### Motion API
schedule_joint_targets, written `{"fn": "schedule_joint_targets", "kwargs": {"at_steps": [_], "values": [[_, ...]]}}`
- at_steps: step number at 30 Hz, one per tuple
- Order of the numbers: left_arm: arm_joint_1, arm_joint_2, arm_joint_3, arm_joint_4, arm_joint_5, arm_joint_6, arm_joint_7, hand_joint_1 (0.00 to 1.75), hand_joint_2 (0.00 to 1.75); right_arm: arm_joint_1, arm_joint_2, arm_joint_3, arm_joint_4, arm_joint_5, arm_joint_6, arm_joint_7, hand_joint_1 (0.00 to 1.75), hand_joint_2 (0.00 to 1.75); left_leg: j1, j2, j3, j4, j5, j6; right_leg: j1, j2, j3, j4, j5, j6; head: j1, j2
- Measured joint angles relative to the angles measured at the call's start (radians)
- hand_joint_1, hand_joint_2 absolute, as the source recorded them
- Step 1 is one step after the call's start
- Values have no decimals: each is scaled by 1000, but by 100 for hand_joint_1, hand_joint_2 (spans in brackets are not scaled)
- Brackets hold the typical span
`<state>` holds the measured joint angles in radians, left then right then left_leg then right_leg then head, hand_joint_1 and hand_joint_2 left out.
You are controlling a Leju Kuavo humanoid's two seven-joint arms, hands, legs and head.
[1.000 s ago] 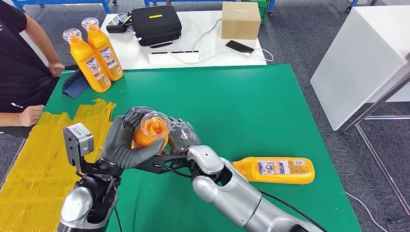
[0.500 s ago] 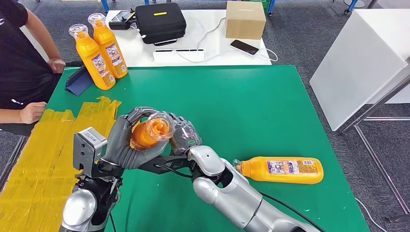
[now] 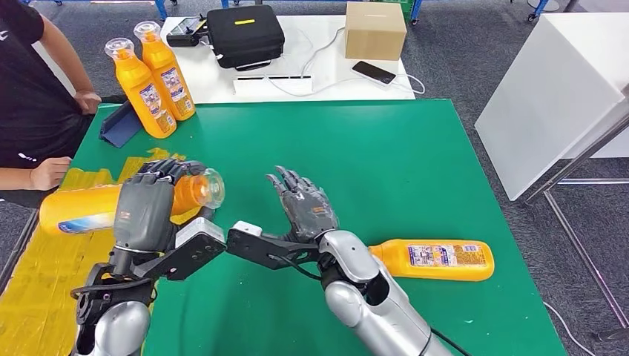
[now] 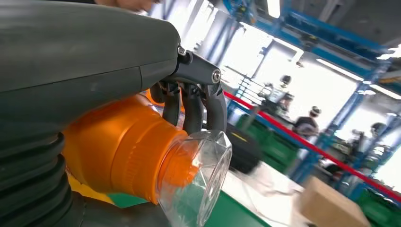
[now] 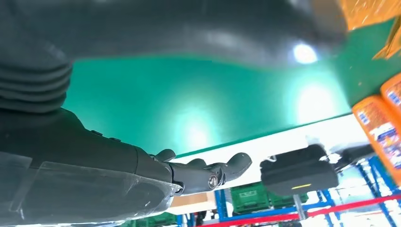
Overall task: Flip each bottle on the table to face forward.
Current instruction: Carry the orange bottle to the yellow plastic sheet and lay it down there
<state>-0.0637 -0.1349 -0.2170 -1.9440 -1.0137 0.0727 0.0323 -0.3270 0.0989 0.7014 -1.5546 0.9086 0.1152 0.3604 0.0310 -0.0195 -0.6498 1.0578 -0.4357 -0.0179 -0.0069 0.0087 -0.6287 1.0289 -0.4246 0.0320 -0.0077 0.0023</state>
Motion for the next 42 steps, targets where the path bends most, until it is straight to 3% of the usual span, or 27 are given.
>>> {"fn": "schedule_joint_targets", "kwargs": {"at_steps": [6, 15, 28, 33, 37, 42], "values": [[16, 17, 86, 79, -245, 37, 31, 175, 175, 68, -12, -52, -93, -2, -11, -42, 0, 0, 0, 1, 0, 0, 0, 0, 0, 0, 0, 0, 0, 0, 0, 0], [78, 41, 252, 293, -270, 21, 0, 175, 175, 163, -43, -102, -282, -22, -44, -74, 0, 0, 0, 3, 0, 0, 0, 0, 0, 1, -2, 0, 0, 0, 0, 0], [105, 41, 288, 382, -282, -2, -11, 175, 175, 190, -49, -116, -368, -33, -37, -92, 0, 0, 0, 3, -1, 0, 0, 0, 0, 1, -1, 0, 0, 0, 0, 0], [132, 39, 295, 431, -226, -37, -66, 175, 175, 206, -64, -117, -415, -52, -34, -99, 0, 0, 0, 3, -1, 0, 0, 0, 0, 0, -1, 0, 0, 0, 0, 0], [148, 35, 291, 427, -146, -89, -116, 0, 0, 219, -81, -127, -439, -61, -35, -98, 0, 0, 0, 2, 0, 0, -1, 1, 0, 0, 0, 0, -1, 0, 0, 0], [176, 33, 250, 396, -20, -142, -154, 0, 0, 234, -95, -143, -448, -76, -34, -97, 0, 0, -1, 2, 0, 0, -1, 1, 0, 0, 1, 0, -2, 2, 0, 0]]}}
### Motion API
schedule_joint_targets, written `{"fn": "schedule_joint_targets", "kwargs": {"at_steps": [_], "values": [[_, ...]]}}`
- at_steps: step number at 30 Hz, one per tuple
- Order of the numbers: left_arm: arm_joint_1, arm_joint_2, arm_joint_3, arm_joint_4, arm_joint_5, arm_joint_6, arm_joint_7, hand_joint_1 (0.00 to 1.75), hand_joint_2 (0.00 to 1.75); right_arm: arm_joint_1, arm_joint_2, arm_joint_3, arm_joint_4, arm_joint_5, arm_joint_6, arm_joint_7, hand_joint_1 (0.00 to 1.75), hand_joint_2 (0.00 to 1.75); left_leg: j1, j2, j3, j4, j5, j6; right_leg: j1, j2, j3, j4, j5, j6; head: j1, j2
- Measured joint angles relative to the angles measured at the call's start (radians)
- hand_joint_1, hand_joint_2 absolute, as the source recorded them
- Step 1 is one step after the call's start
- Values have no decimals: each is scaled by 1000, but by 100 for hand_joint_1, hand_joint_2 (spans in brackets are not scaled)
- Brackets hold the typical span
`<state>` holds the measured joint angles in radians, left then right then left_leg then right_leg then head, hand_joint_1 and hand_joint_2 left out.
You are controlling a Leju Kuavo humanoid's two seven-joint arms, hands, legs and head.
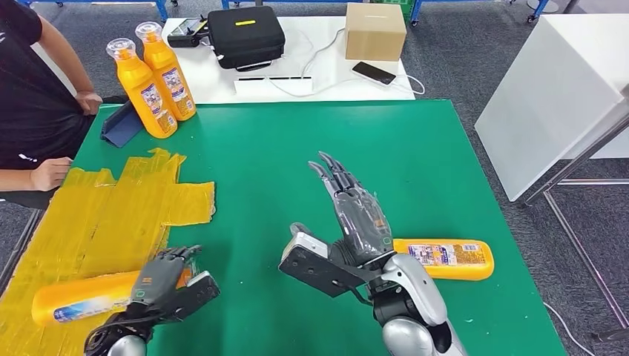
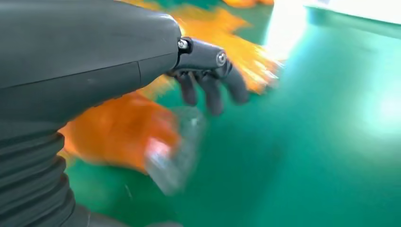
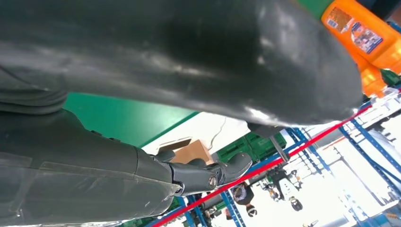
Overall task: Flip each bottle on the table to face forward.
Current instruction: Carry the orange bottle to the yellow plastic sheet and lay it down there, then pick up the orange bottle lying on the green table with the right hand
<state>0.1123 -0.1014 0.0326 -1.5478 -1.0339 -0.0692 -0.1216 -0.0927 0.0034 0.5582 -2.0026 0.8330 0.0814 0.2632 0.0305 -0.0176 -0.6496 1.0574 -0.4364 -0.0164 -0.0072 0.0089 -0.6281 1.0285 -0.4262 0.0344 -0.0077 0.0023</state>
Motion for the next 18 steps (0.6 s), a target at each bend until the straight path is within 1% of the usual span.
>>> {"fn": "schedule_joint_targets", "kwargs": {"at_steps": [5, 8, 12, 15, 18], "values": [[23, -1, -29, -21, 106, -9, -26, 0, 0, 6, -10, -6, -4, -2, 0, -1, 0, 0, 0, 0, 0, 0, 0, 1, 0, 0, 0, 0, 1, 1, 0, 0], [37, -13, -24, -46, 232, -13, -73, 0, 0, 24, -23, -12, -4, 6, -1, -18, 0, 0, 0, 0, 0, 0, 1, 1, 0, 0, 0, 0, 0, 1, 0, 0], [63, -59, 20, -113, 433, -54, -128, 0, 0, 82, -55, -28, -4, 49, -6, -62, 0, 175, 0, 0, -1, 0, 0, 1, 0, 0, 0, 0, 0, 1, 0, 0], [80, -98, 66, -197, 608, -101, -148, 0, 0, 134, -74, -40, -15, 101, -3, -71, 0, 175, 0, 0, -1, 0, -1, 2, 0, 0, 0, 0, 0, 1, 0, 0], [98, -127, 120, -289, 780, -146, -163, 0, 0, 188, -92, -47, -43, 144, 6, -72, 0, 175, 0, 0, -1, 0, -2, 2, 0, 0, -1, 0, 0, 1, 0, 0]]}}
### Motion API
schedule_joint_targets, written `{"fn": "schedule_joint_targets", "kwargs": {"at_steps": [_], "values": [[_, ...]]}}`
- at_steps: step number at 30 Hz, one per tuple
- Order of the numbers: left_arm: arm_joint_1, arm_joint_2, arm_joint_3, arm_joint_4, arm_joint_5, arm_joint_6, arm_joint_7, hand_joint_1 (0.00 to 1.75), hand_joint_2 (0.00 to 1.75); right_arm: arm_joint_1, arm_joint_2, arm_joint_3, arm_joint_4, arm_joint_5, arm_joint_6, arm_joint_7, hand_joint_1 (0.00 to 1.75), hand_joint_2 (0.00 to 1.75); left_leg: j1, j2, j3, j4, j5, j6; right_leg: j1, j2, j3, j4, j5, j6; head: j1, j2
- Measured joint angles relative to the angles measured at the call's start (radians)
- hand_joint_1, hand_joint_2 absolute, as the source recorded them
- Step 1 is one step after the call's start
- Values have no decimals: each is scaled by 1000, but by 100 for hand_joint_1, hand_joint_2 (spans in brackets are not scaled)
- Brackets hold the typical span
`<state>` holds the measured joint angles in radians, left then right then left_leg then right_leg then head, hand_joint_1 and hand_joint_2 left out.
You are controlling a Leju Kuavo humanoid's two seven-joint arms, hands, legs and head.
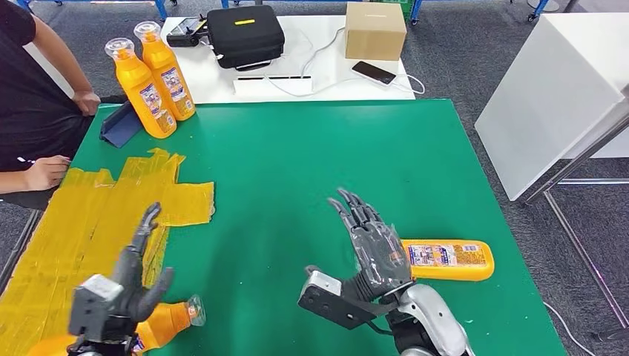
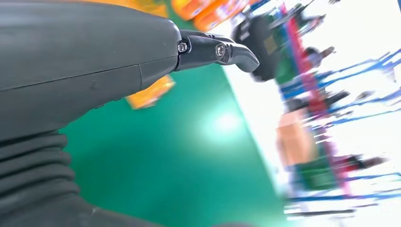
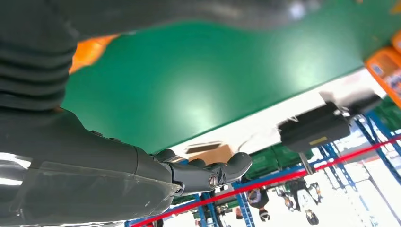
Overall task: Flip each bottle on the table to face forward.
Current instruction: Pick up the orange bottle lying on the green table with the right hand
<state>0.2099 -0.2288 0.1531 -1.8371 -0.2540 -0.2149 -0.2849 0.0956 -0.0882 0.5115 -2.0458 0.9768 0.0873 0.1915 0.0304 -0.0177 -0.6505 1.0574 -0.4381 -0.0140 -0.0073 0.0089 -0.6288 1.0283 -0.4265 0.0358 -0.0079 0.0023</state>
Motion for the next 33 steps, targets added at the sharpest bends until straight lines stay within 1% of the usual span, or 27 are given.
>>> {"fn": "schedule_joint_targets", "kwargs": {"at_steps": [3, 8, 13, 16, 19, 21, 23, 26, 30, 33], "values": [[20, -18, 57, -81, 92, -23, -20, 0, 0, 58, -38, -11, -38, 12, -10, 1, 0, 175, 0, 0, 0, 0, 0, 0, 0, 0, 0, 0, -1, 0, 0, 0], [49, -41, 132, -164, 130, -45, -45, 0, 0, 137, -98, -38, -95, 17, -37, 2, 0, 175, 0, 0, 0, 0, -1, 0, 0, 0, 0, 0, -1, 0, 0, 0], [64, -56, 171, -199, 146, -67, -50, 0, 0, 177, -138, -55, -130, 39, -54, 17, 0, 175, 0, 0, 0, 0, -1, 1, 0, 0, 0, 0, -1, 0, 0, 0], [78, -70, 192, -215, 178, -106, -52, 0, 0, 214, -179, -75, -149, 55, -72, 40, 0, 175, 0, 0, 0, 0, -1, 1, 0, 0, 1, 0, -1, 0, 0, 0], [94, -83, 203, -236, 204, -145, -52, 0, 0, 256, -219, -117, -159, 83, -83, 72, 0, 175, 0, 0, 0, 0, -2, 2, 0, 0, 1, -1, -1, 0, 0, 0], [105, -90, 205, -252, 214, -157, -51, 0, 0, 281, -235, -162, -161, 104, -78, 82, 0, 175, -1, 0, 1, 0, -2, 3, 0, 0, 1, -1, -1, 0, 0, 0], [113, -95, 204, -264, 218, -162, -47, 0, 0, 299, -240, -216, -160, 120, -57, 78, 0, 175, -1, 0, 1, 0, -3, 3, 0, 0, 0, -1, -1, 0, 0, 0], [119, -100, 201, -276, 224, -165, -39, 0, 0, 311, -236, -312, -155, 123, 2, 52, 0, 175, -1, 0, 1, 0, -3, 3, 0, 0, 1, -1, -1, 0, 0, 0], [120, -101, 197, -283, 231, -165, -32, 0, 0, 310, -218, -440, -132, 115, 61, 18, 0, 175, -1, 0, 1, 0, -2, 3, 0, 0, 1, -1, -1, 0, 0, 0], [119, -101, 192, -284, 236, -165, -26, 0, 0, 300, -200, -510, -109, 113, 95, 7, 0, 175, -1, 0, 1, 0, -2, 3, 0, 0, 1, -1, -1, 0, 0, 0]]}}
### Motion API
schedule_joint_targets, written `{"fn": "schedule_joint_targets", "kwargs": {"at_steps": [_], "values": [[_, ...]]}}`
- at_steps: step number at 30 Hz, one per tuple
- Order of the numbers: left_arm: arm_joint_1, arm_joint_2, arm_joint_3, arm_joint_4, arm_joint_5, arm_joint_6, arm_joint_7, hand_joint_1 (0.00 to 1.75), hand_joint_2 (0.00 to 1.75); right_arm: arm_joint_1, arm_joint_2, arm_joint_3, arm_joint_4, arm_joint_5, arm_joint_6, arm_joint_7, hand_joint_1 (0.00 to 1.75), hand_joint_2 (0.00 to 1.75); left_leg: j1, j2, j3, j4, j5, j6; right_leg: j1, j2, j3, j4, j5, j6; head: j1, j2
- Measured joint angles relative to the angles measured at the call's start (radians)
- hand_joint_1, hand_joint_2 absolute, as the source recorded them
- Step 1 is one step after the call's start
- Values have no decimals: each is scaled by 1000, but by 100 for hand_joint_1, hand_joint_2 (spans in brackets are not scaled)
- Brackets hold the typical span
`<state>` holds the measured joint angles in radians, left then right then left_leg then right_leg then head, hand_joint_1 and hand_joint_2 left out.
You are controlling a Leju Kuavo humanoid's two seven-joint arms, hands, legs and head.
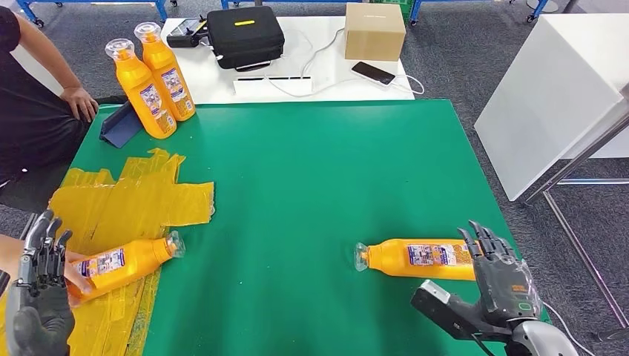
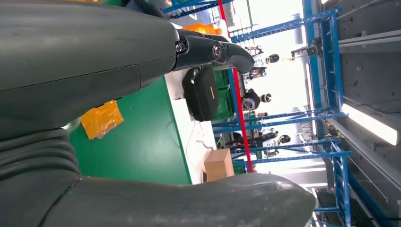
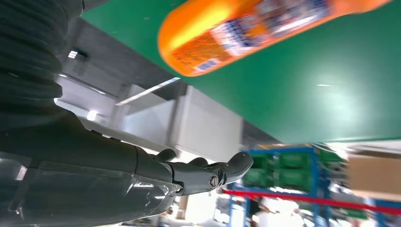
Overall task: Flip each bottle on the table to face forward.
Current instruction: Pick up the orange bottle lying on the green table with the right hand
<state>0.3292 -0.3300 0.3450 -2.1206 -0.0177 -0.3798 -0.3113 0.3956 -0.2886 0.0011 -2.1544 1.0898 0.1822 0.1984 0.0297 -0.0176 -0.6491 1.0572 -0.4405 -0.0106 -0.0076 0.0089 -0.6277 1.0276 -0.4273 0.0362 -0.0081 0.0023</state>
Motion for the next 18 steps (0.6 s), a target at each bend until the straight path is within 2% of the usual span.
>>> {"fn": "schedule_joint_targets", "kwargs": {"at_steps": [7, 18], "values": [[-9, 0, -14, 0, 16, 13, 13, 0, 0, -56, 31, -96, 88, -1, 75, -1, 0, 175, 0, 0, 0, 0, 0, 0, 0, 0, 0, 0, 0, 0, 0, 0], [-31, 10, -41, 0, 37, 46, 23, 0, 0, -131, 51, -95, 217, 23, 120, -3, 0, 175, 0, 0, 0, 0, 0, 0, 0, 0, 0, 0, 0, 0, 0, 0]]}}
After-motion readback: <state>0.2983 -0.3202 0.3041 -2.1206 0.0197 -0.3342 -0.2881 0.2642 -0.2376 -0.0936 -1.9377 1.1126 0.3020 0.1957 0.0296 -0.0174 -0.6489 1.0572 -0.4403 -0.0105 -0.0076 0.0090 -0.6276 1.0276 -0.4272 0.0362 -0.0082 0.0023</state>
